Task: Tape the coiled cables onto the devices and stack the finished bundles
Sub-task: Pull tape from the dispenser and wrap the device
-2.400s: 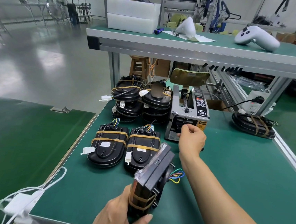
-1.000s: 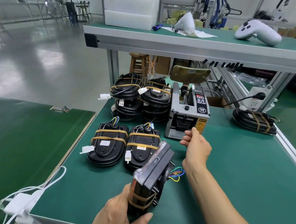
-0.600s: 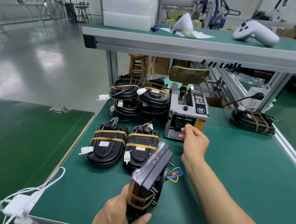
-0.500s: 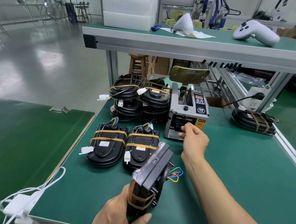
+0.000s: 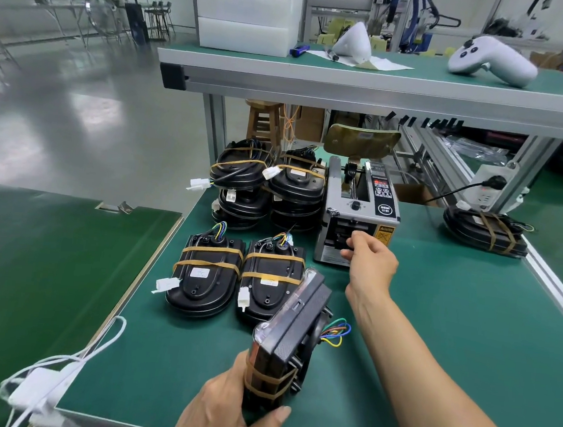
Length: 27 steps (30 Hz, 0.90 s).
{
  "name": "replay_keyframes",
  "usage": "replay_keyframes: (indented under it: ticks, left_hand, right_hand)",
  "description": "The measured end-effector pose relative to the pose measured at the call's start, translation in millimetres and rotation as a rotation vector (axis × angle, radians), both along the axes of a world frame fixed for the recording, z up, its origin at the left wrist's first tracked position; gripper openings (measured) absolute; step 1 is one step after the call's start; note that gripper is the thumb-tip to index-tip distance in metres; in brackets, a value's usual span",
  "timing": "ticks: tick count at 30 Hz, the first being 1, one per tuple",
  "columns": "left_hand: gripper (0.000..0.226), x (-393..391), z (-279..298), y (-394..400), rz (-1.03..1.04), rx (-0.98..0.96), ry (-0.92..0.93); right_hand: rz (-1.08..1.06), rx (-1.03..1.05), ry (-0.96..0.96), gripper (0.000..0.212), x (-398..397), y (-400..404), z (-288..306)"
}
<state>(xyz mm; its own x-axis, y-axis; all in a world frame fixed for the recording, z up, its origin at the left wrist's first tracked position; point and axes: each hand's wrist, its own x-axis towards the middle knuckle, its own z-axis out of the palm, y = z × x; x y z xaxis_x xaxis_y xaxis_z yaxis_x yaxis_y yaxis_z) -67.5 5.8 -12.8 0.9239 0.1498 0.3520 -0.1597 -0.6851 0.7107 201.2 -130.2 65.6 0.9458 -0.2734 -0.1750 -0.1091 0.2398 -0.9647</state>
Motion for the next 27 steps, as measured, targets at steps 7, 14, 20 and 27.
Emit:
replay_keyframes:
  ticks: [7,14,20,27]
  left_hand:
    - [0.095,1.3,1.4,-1.2,0.005,0.002,0.004]
    - [0.094,0.3,4.4,-1.4,-0.007,-0.006,-0.014]
    - [0.094,1.3,6.5,-1.6,-0.027,-0.003,-0.013]
    - [0.098,1.0,3.6,-1.3,-0.015,-0.011,0.012]
  right_hand:
    - [-0.044,0.023,0.026,0.018,3.6,5.0,2.0]
    - [-0.066,0.035,0.076,0.015,1.7,8.8,4.8]
    - [-0.062,-0.009,0.07,0.007,4.5,10.2,3.1]
    - [-0.098,-0.069,0.111,0.009,10.9,12.5,5.5]
